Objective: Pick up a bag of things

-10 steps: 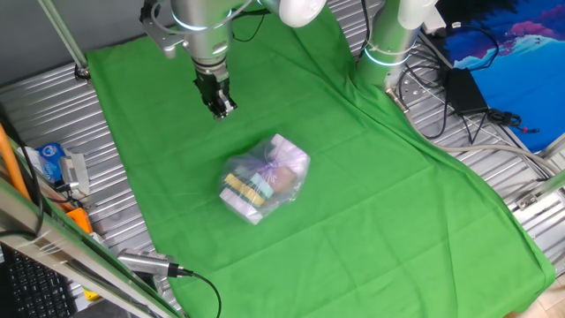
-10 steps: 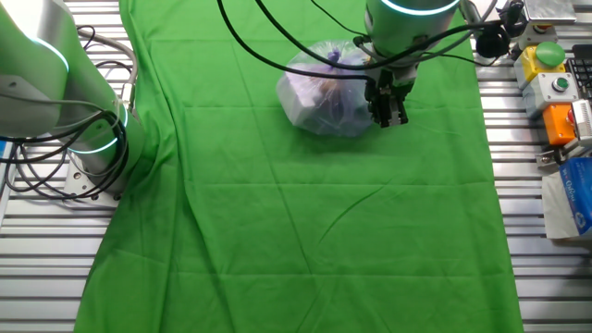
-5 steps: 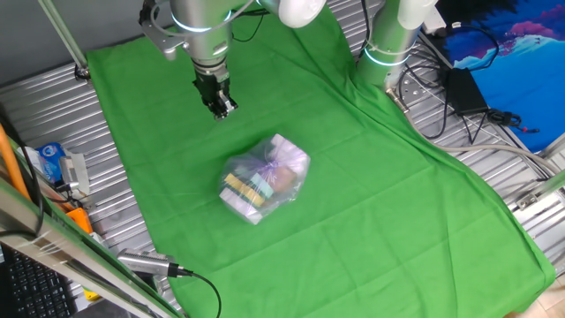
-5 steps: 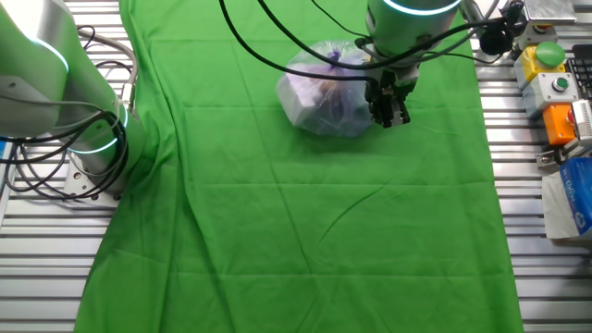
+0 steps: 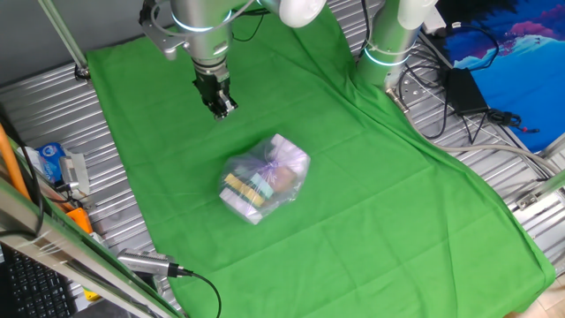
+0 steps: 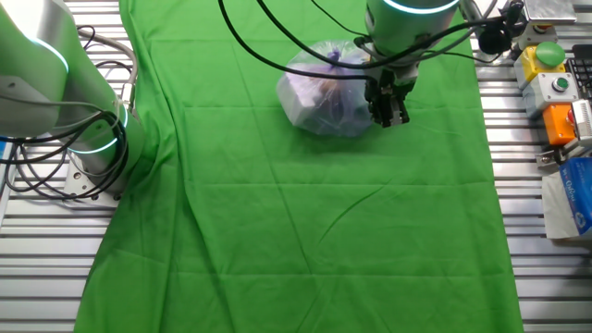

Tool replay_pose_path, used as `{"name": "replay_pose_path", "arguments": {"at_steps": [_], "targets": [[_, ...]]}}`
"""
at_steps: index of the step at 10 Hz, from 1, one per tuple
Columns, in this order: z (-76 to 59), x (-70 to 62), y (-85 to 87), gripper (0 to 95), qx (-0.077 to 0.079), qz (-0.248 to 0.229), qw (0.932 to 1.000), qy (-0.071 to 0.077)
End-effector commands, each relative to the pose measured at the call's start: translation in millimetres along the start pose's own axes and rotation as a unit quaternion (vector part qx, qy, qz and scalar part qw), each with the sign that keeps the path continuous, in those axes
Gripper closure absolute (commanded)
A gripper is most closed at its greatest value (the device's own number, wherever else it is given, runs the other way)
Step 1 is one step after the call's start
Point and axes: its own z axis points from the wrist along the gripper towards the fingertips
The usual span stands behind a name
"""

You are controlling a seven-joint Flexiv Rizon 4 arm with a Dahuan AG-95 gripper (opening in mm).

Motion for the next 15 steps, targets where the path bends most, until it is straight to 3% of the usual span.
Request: {"name": "replay_pose_path", "arguments": {"at_steps": [1,5,7,9,15], "targets": [[-0.1,0.1,-0.1,95.0,-0.007,-0.037,0.9993,0.001],[-0.1,0.1,-0.1,95.0,-0.017,-0.101,0.9947,0.006],[-0.1,0.1,-0.1,95.0,-0.019,-0.153,0.9880,0.006],[-0.1,0.1,-0.1,95.0,-0.022,-0.173,0.9846,0.016],[-0.1,0.1,-0.1,95.0,-0.027,-0.176,0.9836,0.029]]}}
